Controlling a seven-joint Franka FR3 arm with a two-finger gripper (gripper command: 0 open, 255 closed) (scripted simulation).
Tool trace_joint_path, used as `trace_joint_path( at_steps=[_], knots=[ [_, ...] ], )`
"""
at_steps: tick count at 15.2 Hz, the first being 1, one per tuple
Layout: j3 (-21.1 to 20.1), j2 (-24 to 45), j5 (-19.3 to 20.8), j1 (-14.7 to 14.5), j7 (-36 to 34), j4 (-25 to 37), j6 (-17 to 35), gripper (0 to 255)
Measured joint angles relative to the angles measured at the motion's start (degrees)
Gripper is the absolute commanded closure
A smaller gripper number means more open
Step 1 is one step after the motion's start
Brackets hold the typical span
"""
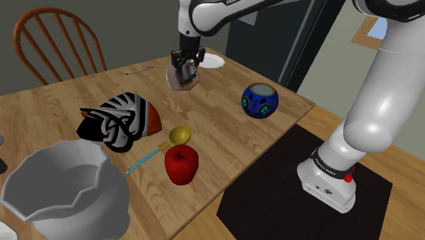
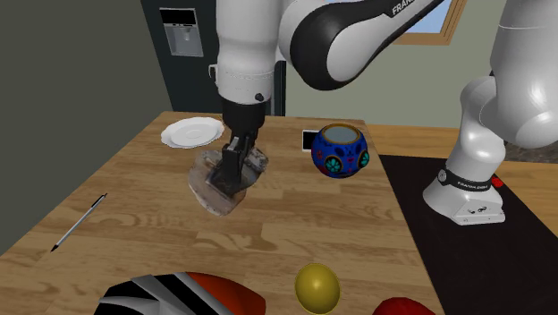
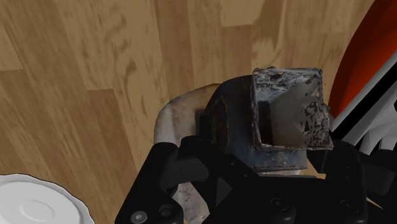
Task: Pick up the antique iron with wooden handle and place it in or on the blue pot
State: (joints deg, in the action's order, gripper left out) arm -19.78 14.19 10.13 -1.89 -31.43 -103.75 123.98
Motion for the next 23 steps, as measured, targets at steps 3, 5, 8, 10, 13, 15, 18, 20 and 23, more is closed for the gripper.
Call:
trace_joint_path(
  at_steps=[3,5,8,10,13,15,18,20,23],
  knots=[
    [-0.15,-0.83,-0.5,0.06,0.41,1.29,-2.06,255],
    [-0.23,-1.18,-0.74,0.07,0.63,2.39,-3.47,255],
    [-0.32,-1.6,-1.08,0.08,0.99,4.28,-5.74,255],
    [-0.39,-1.93,-1.29,0.07,1.17,5.34,-7.11,255],
    [-0.47,-2.4,-1.59,0.08,1.47,7.1,-9.27,255],
    [-0.47,-3.67,-2.14,0.39,1.98,6.64,-9.99,255],
    [0.11,-9.2,-4.47,2.22,4.74,0.28,-8.64,255],
    [0.73,-14.23,-6.5,3.29,6.94,-5.49,-7.46,255],
    [2.16,-20.45,-8.94,4.4,10.37,-12.31,-6.41,255]
  ],
)
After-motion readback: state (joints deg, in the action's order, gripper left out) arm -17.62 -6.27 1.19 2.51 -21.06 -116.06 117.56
